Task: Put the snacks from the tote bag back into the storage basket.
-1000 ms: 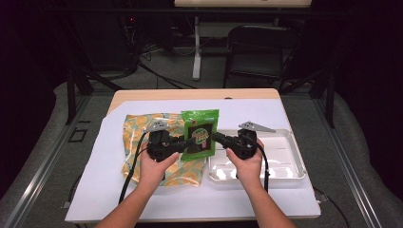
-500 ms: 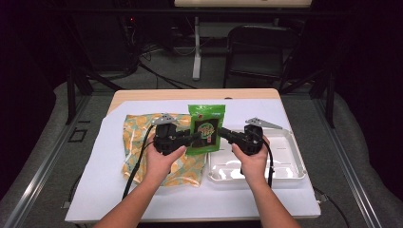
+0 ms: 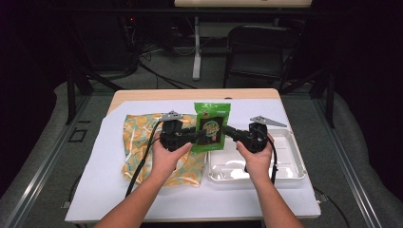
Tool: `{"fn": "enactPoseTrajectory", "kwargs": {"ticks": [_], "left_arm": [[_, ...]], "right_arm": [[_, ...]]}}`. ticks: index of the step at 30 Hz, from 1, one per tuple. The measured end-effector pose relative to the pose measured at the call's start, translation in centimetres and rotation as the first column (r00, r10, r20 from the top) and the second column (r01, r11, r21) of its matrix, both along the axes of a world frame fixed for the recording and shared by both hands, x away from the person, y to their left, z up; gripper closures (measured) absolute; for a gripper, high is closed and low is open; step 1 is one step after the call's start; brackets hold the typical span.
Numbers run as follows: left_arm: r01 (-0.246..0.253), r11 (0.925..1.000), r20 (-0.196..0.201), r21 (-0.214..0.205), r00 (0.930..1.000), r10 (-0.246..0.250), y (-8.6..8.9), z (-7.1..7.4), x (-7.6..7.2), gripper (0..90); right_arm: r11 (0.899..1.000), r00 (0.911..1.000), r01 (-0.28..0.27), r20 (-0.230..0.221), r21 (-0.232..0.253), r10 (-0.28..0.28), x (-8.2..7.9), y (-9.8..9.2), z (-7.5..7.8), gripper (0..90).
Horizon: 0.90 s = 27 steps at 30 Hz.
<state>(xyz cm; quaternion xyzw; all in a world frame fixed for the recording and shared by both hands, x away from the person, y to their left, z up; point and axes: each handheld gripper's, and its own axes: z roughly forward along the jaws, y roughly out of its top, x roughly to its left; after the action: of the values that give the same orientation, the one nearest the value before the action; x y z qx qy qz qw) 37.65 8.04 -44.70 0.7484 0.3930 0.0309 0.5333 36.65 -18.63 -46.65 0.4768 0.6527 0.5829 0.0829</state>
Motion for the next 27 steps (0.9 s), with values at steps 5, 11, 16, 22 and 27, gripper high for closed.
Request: {"fn": "enactPoseTrajectory", "kwargs": {"ticks": [5, 11, 16, 22, 27], "left_arm": [[-0.002, 1.0000, -0.003, -0.003, 1.0000, 0.002, -0.5, -0.1, 0.4, 66.5], [0.005, 1.0000, -0.010, -0.005, 0.9999, -0.005, -1.2, -0.5, 0.9, 66.1], [0.005, 1.0000, -0.011, -0.005, 0.9999, -0.005, -2.1, -0.8, 1.3, 65.6], [0.010, 0.9999, -0.011, 0.000, 0.9999, -0.010, -3.0, -1.1, 1.6, 64.8], [0.016, 0.9998, -0.010, 0.009, 0.9998, -0.016, -3.9, -1.4, 1.8, 63.4]], "right_arm": [[1.000, 0.9999, 0.012, -0.002, -0.003, -0.012, 0.1, -0.4, 0.0, 86.7], [0.999, 0.9995, 0.031, -0.001, -0.008, -0.031, 0.3, -1.0, -0.2, 86.8], [0.999, 0.9988, 0.049, -0.006, -0.017, -0.049, 0.4, -1.7, -0.4, 86.9], [0.997, 0.9975, 0.069, -0.010, -0.023, -0.069, 0.3, -2.5, -0.6, 87.3], [0.995, 0.9958, 0.090, -0.012, -0.038, -0.091, 0.1, -2.9, -0.6, 87.8]]}}
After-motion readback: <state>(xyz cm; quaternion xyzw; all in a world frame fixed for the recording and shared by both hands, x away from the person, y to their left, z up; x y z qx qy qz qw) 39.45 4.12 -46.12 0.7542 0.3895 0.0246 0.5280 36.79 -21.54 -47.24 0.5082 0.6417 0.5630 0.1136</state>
